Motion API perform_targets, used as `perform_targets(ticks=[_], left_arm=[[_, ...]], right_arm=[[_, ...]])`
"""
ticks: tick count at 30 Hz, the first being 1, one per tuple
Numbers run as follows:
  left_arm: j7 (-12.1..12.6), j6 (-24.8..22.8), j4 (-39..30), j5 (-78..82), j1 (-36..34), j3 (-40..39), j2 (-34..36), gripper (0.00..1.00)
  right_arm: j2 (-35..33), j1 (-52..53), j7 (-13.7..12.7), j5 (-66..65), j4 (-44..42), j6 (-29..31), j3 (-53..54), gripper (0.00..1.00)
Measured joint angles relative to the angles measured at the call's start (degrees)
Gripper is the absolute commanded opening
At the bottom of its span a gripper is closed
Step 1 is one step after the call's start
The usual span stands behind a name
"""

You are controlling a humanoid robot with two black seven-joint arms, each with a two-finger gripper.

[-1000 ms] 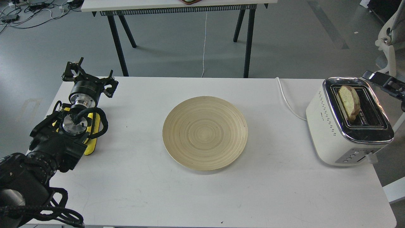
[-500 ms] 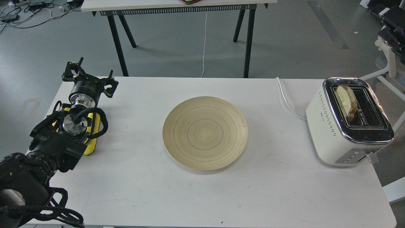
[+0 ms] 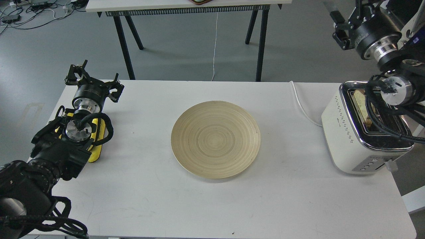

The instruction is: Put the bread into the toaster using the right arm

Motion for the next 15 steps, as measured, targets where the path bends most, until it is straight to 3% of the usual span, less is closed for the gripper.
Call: perform_targets(ticks=[7, 15], left_arm=[[0.0, 0.0, 0.0, 0.0, 0.0, 0.0, -0.1, 1.0], [0.0, 0.0, 0.0, 0.0, 0.0, 0.0, -0.1, 1.0]], right_arm=[[14.5, -10.3, 0.0, 3.4, -15.8, 20.8, 12.5, 0.99], [19.5, -13.0, 0.0, 9.7, -20.2, 24.4, 13.2, 0.99]])
